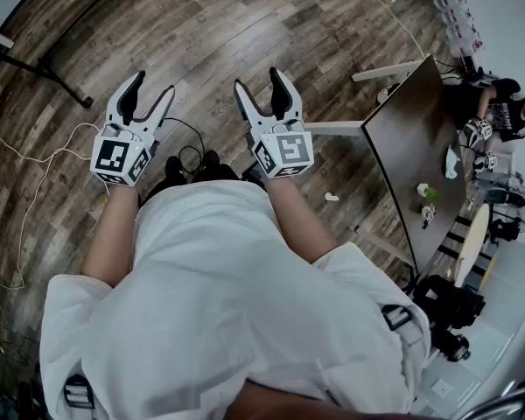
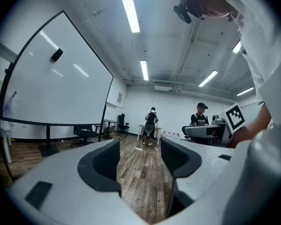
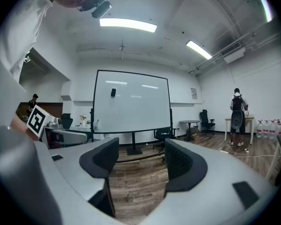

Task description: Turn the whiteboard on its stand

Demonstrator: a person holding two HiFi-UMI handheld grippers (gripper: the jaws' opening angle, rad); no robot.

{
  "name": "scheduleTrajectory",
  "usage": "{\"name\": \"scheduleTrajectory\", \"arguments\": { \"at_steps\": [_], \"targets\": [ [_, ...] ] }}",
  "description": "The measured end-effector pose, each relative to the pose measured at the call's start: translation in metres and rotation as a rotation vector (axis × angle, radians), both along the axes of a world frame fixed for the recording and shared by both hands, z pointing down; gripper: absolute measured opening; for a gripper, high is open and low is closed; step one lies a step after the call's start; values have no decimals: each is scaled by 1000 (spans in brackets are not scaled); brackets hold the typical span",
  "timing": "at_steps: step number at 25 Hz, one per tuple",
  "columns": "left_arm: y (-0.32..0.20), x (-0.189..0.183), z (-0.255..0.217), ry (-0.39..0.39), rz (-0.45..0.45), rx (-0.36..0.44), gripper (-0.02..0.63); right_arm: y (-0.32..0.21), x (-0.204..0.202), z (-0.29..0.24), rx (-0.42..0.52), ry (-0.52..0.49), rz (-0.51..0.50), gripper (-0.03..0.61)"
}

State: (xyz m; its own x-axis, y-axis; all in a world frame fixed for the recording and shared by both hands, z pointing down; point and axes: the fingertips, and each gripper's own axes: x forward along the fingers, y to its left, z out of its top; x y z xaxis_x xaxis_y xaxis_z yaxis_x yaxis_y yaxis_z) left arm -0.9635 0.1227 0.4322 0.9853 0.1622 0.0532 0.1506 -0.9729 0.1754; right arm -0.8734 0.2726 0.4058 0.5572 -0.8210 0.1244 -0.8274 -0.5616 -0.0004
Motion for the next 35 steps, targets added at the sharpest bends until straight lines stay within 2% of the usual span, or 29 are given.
{"name": "scheduleTrajectory", "arguments": {
  "at_steps": [3,7,12,20,29,35],
  "targets": [
    [-3,-4,2,-4,-10,-2,258,0,-9,6,-11,-5,-15,302],
    [3,-3,-6,3,-2,9,258,13,0,2,-22,4,9,302],
    [20,6,-19,22,30,29,256,38,7,-6,9,13,26,307],
    [38,12,-17,12,26,25,256,73,19,-1,24,2,51,307],
    [61,13,-17,7,13,51,256,94,23,7,29,5,25,307],
    [75,21,-12,1,-4,35,257,113,32,14,37,-5,7,302]
  ]
}}
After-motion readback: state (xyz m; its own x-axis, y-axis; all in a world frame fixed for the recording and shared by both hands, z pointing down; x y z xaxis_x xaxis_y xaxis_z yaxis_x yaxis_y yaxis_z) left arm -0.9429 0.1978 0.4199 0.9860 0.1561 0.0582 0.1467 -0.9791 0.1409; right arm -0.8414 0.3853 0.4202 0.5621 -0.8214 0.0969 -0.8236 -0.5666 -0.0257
